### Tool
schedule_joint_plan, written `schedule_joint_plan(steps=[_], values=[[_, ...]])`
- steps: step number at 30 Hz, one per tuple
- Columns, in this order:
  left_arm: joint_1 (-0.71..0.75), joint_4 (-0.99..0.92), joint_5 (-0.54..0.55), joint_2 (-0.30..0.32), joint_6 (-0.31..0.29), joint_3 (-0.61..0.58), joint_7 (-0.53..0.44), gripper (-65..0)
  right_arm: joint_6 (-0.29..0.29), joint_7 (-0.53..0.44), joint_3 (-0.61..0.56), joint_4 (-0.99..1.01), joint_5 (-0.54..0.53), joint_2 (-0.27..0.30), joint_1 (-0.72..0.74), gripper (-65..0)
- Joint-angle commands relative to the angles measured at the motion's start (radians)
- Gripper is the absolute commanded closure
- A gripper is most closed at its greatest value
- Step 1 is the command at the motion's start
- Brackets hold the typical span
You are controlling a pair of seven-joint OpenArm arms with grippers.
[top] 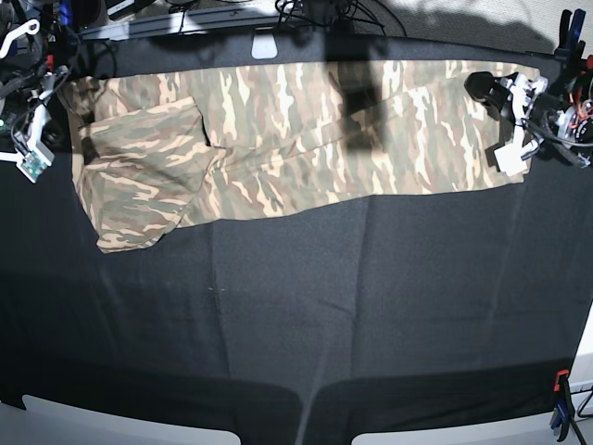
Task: Layout the t-shirt on the table in an organized manner, then fold the t-shirt properly
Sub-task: 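Grasp both ends of the shirt strip with the left and right grippers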
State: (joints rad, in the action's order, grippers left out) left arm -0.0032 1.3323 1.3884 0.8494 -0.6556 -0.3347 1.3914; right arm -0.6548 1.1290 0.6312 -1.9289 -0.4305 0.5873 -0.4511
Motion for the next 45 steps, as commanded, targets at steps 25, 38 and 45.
schedule_joint_plan(steps=[25,38,45], values=[[-0.011,0.139,-0.468,-0.088,0.153,0.008,-0.224,-12.7,0.0,-0.061,0.011,-0.012,-0.179,0.019,0.005,-24.0],[-0.01,0.43,-0.912,-0.093,0.455,0.008,-0.264,-12.7,0.0,-0.146,0.011,-0.006,-0.314,-0.095,0.242,-24.4],[-0.008,0.43,-1.039,-0.1,0.601,0.008,-0.341,-12.7,-0.004,-0.237,0.011,0.069,-0.179,-0.283,0.336,-24.4]])
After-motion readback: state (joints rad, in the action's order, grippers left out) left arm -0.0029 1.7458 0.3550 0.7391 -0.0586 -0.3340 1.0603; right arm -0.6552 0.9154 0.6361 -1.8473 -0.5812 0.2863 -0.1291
